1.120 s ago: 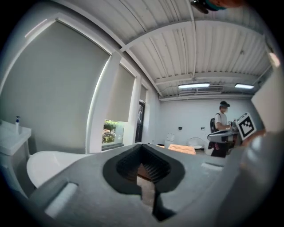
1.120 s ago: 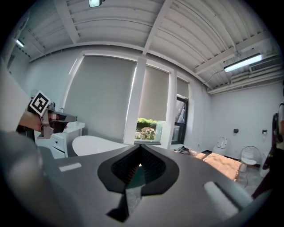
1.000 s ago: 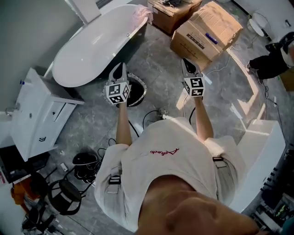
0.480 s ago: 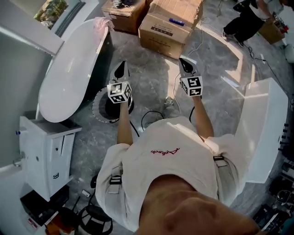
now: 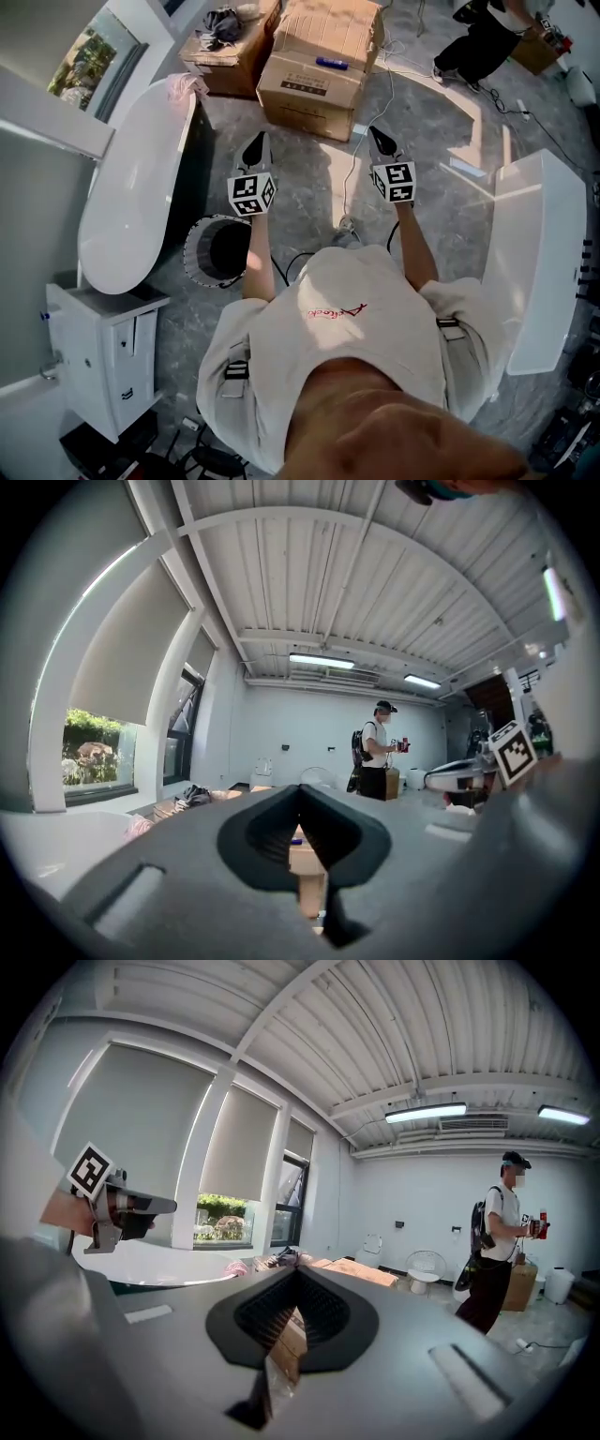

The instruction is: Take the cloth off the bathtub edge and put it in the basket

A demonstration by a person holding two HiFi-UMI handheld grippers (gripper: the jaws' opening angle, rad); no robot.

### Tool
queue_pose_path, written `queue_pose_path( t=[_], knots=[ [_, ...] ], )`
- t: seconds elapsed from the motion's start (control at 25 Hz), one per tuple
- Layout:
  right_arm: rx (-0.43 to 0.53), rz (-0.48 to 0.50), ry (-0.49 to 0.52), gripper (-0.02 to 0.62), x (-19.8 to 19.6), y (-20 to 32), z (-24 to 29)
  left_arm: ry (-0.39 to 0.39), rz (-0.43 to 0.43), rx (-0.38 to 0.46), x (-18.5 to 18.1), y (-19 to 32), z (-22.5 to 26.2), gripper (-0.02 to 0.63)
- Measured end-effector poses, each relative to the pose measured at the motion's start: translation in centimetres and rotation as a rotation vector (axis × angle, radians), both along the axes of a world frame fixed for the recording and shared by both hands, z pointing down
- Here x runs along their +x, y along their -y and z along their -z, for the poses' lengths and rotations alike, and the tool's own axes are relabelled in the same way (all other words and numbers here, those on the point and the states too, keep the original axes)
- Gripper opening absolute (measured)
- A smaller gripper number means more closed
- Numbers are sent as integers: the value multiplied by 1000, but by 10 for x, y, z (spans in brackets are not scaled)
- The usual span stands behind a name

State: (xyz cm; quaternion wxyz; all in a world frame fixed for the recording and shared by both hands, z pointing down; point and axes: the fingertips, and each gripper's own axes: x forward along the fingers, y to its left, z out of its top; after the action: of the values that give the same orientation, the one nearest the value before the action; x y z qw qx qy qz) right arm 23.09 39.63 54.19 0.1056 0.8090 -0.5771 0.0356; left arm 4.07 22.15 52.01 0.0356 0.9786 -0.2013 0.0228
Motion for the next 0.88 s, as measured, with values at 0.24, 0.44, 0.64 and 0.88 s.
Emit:
queue_pose_path(
  t=[0.24,0.44,0.64,0.88],
  knots=[
    [44,-27,0,5,65,17,9,3,-23,16,66,21,8,0],
    [54,-85,18,5,122,5,2,24,-86,33,137,16,8,0],
    [63,-132,25,5,188,-12,0,35,-131,41,210,9,8,0],
    [81,-191,54,5,242,-33,-7,68,-171,51,262,0,2,0]
  ],
)
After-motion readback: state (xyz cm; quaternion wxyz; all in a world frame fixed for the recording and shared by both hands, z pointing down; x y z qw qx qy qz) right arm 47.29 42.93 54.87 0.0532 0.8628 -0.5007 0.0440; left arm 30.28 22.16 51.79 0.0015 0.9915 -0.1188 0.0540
